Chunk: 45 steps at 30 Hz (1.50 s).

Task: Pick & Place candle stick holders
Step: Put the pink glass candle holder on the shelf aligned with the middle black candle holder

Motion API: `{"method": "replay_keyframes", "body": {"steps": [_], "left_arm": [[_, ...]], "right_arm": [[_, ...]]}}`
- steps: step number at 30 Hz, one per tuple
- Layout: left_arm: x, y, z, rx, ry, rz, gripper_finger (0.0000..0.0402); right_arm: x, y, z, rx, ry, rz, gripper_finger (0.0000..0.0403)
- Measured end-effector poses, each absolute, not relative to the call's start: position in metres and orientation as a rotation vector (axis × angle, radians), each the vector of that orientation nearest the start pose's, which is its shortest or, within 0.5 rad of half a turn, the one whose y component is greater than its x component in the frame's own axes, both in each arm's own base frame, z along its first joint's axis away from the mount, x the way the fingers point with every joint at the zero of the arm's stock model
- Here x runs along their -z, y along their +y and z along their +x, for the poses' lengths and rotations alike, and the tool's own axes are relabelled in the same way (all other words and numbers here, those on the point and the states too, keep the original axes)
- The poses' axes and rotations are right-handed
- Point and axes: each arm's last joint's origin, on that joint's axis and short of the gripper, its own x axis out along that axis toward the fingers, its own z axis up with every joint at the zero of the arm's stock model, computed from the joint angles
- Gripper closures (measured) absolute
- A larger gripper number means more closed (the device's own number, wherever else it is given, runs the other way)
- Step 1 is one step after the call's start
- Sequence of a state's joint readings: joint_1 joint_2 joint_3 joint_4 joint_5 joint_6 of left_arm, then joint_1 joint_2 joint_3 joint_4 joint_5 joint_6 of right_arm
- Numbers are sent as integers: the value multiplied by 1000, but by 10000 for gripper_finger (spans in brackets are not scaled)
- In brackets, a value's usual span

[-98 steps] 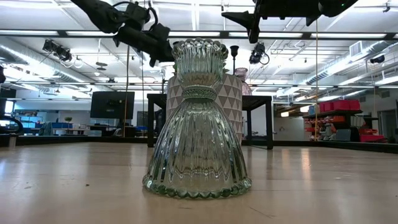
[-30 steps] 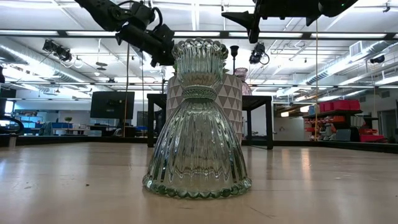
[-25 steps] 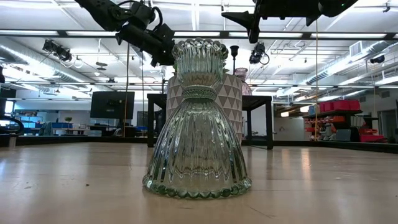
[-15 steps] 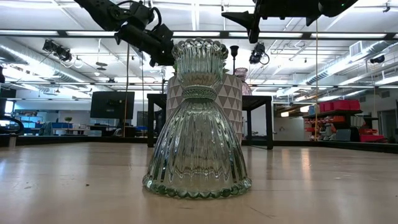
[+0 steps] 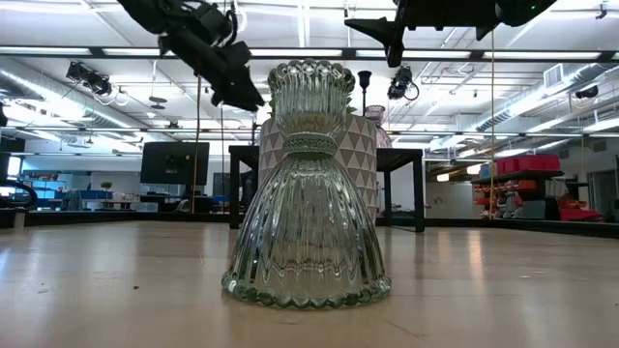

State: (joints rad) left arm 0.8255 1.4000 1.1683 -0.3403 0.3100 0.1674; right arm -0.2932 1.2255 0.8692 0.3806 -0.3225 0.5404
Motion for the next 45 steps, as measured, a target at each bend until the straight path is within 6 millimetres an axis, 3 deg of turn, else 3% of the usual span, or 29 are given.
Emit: {"method": "replay_keyframes", "body": {"steps": [6, 17, 27, 35, 41, 45], "left_arm": [[-322, 192, 200, -389, 622, -217, 206], [-330, 118, 185, -178, 828, -309, 206], [-340, 54, 161, -108, 810, -295, 207], [-317, 15, 119, -103, 778, -392, 207], [-287, 0, 91, -95, 761, -499, 207], [-268, -7, 84, -51, 763, -558, 207]], "right_arm": [[-325, -71, 267, -35, -14, 533, 167], [-325, -71, 267, -35, -15, 533, 167], [-325, -71, 267, -35, -15, 533, 167], [-325, -71, 267, -34, -14, 533, 167], [-325, -71, 267, -35, -15, 533, 167], [-325, -71, 267, -35, -14, 533, 167]]}}
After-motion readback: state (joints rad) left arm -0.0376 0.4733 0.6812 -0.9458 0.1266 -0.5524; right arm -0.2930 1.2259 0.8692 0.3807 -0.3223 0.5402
